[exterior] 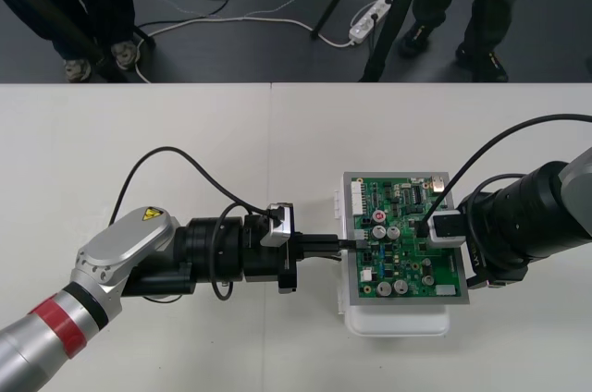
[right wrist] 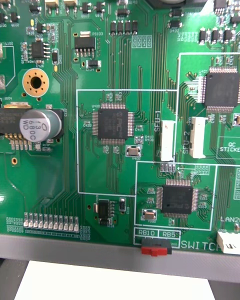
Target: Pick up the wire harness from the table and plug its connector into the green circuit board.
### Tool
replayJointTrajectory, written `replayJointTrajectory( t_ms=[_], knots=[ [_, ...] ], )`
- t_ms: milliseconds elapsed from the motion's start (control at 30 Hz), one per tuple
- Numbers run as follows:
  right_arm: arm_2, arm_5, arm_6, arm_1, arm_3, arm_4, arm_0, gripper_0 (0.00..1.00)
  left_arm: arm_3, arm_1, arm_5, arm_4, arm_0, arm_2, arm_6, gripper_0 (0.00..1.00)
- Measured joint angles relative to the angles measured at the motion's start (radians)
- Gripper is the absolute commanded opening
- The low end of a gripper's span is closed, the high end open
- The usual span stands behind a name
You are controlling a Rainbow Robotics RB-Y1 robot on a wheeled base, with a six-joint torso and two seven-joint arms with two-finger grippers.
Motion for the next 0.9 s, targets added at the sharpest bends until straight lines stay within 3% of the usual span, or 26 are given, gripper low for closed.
replayJointTrajectory(
  t_ms=[900],
  knots=[
    [0.000,0.000,0.000,0.000,0.000,0.000,0.000,1.00,0.000,0.000,0.000,-0.017,0.000,0.000,0.000,0.00]
  ],
)
